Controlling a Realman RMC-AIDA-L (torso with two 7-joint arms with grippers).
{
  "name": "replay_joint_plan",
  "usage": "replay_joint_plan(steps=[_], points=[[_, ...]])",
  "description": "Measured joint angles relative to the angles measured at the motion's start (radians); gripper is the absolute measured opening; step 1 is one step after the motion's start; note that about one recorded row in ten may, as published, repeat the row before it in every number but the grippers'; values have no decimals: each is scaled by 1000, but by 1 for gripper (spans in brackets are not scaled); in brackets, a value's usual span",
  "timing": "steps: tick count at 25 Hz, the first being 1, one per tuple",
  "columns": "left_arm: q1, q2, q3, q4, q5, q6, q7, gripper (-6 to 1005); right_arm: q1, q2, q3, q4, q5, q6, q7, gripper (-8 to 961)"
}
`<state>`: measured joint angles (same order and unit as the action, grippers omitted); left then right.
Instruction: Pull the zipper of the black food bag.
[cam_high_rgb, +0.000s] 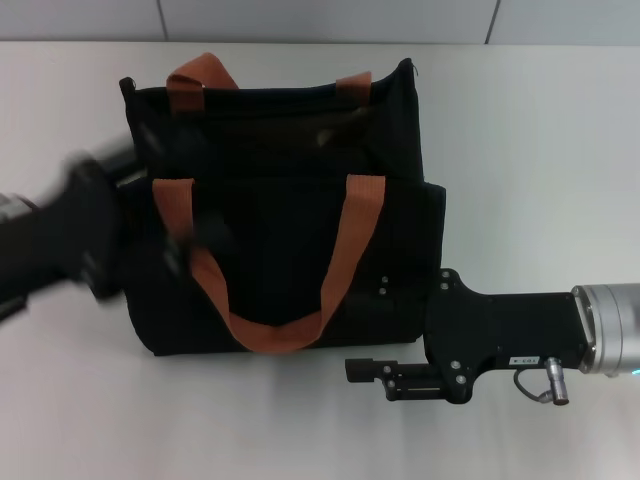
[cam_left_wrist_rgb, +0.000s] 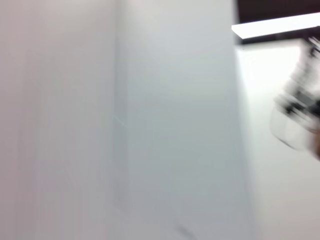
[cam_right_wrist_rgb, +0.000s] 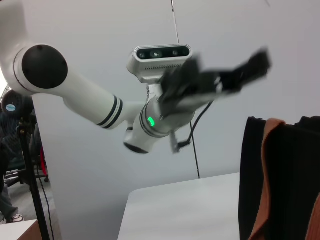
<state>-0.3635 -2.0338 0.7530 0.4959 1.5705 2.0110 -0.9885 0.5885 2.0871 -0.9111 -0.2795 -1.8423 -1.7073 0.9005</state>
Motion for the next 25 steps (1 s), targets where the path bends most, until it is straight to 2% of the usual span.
replay_joint_plan(steps=[1,3,5,7,9,13,16,21,25], points=[[17,-4,-54,-11,-91,-4,-11,810,-1,0,0,0,0,-1,0,635],[37,-6,-144,-36,-159,-19,-21,809,-2,0,0,0,0,-1,0,635],[48,-3,-208,-55,-170,-51,-25,808,-4,1,0,0,0,-1,0,635],[62,13,-242,-66,-168,-122,-33,807,-4,1,0,1,0,-1,0,635],[69,33,-237,-66,-145,-188,-38,806,-4,1,0,2,0,-2,0,635],[69,90,-230,-65,-6,-322,-69,804,-4,1,0,0,0,-2,0,634],[60,110,-229,-55,95,-343,-80,802,0,-1,0,0,0,-3,0,634],[32,117,-227,-22,246,-294,-87,799,3,-1,0,0,0,0,3,634],[-1,106,-227,-19,301,-291,-82,797,3,-1,0,0,0,3,6,634]])
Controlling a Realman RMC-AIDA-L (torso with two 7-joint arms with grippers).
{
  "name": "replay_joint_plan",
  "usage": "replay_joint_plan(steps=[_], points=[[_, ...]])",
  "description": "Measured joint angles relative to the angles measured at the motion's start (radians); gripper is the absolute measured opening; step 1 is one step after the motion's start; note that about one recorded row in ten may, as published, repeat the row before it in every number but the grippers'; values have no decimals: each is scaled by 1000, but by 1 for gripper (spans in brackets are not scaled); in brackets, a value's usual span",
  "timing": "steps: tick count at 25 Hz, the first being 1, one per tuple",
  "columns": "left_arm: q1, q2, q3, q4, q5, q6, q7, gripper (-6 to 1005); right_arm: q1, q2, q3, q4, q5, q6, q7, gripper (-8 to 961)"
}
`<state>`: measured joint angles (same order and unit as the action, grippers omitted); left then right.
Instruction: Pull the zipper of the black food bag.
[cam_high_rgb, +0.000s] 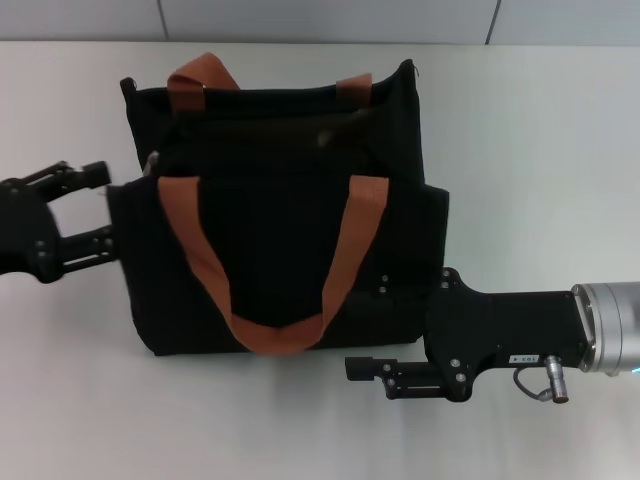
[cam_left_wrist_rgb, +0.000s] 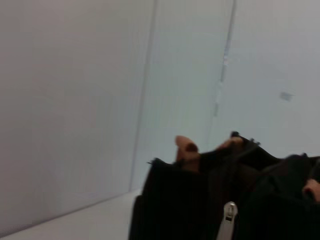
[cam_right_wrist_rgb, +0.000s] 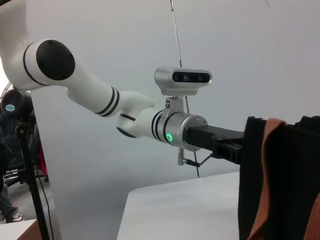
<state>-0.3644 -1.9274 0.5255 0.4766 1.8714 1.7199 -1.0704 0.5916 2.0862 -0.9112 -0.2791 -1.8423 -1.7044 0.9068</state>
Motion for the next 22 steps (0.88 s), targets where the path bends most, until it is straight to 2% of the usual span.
replay_joint_plan(steps=[7,14,16,17,22], points=[[-54,-31,-2,1,38,-84,36,793,1,0,0,0,0,-4,2,634],[-68,-33,-14,13,32,-123,59,789,-5,0,2,-1,1,-7,4,634],[-48,-13,-55,39,28,-82,62,788,-6,0,2,-1,5,-7,4,634],[-48,-13,-55,39,28,-82,62,788,-6,0,2,-2,7,-7,4,633],[-49,-33,-60,31,27,-77,98,785,-5,0,2,0,11,-8,4,633]])
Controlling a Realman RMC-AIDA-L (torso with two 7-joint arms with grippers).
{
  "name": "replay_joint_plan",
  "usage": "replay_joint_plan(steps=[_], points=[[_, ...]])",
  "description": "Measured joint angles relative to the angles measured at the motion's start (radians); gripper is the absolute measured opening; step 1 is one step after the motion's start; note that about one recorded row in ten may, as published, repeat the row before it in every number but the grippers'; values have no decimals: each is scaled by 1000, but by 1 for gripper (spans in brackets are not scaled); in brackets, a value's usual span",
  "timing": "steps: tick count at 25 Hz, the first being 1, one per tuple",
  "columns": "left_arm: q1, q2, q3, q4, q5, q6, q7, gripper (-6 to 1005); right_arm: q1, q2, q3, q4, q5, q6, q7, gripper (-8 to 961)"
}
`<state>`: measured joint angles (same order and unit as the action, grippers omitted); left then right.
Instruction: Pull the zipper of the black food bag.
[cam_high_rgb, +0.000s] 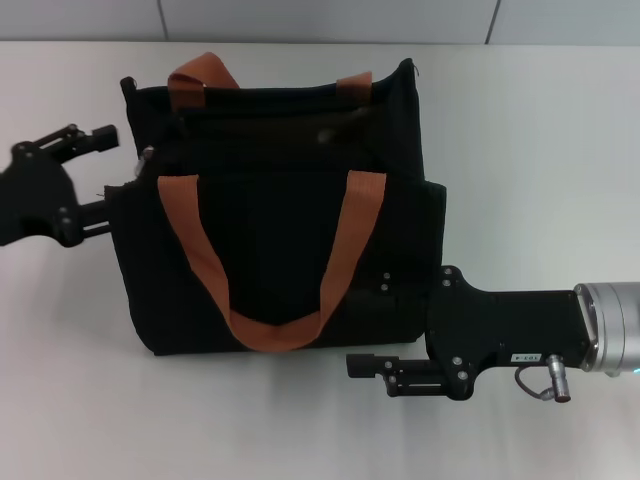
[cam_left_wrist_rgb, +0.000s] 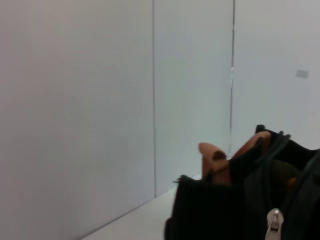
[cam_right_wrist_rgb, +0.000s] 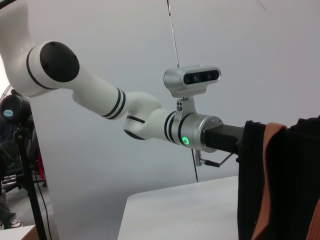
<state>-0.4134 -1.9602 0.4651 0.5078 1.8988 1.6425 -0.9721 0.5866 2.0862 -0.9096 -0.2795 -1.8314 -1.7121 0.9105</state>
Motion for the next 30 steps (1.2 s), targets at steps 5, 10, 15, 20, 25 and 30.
replay_joint_plan(steps=[5,10,15,20,25,30], points=[[-2,-21,-3,7,0,-3,43,782,-1,0,0,0,1,-10,0,633],[0,-13,-4,5,0,2,78,780,0,0,0,0,1,-11,0,633],[2,-17,-28,7,-10,3,91,688,3,0,0,0,1,-12,0,633],[3,-17,-47,8,-12,10,93,467,4,0,0,0,1,-20,0,633],[3,-15,-58,7,-17,24,102,268,4,0,0,0,10,-24,-1,632],[10,-19,-59,4,-33,42,127,129,5,0,0,0,12,-24,-1,632]])
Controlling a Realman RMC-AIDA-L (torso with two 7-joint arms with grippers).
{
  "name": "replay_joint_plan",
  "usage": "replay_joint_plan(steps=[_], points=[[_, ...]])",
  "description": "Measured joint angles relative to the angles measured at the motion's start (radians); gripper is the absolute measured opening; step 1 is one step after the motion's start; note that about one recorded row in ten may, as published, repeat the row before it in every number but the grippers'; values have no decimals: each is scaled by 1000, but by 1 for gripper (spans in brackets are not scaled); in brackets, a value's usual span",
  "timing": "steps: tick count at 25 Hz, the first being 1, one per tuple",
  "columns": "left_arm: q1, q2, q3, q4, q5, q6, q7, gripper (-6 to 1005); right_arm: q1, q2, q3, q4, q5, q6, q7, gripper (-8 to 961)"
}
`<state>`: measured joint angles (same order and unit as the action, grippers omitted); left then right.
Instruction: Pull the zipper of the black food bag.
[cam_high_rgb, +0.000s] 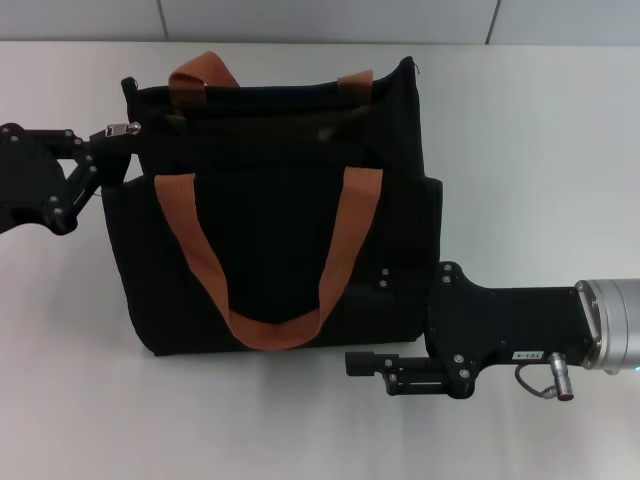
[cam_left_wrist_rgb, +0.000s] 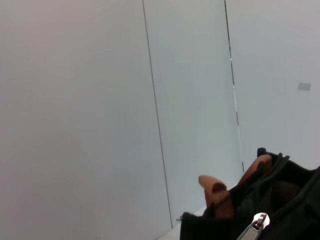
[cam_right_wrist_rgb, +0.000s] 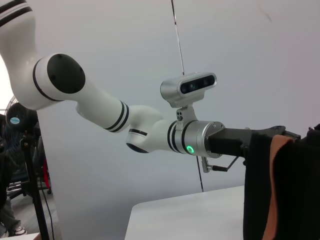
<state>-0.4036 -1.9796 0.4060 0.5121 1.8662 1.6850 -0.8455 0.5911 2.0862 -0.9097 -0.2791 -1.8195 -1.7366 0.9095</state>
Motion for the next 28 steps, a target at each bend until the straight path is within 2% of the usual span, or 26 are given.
replay_joint_plan(steps=[5,9,14,16,21,28], points=[[14,-3,-1,-4,-28,31,25,13,3,0,0,3,13,-36,9,632],[29,-12,-1,-3,-44,52,39,13,12,-3,0,-2,64,-168,82,632],[40,-28,-1,-5,-47,58,76,13,37,-5,0,-19,114,-246,210,632],[46,-37,-1,-5,-58,60,96,13,66,-5,0,-31,147,-243,336,632],[57,-43,-1,-4,-77,66,114,13,111,-4,1,-32,171,-199,468,632],[70,-44,-1,-6,-84,79,134,13,134,-1,2,-32,173,-160,486,631]])
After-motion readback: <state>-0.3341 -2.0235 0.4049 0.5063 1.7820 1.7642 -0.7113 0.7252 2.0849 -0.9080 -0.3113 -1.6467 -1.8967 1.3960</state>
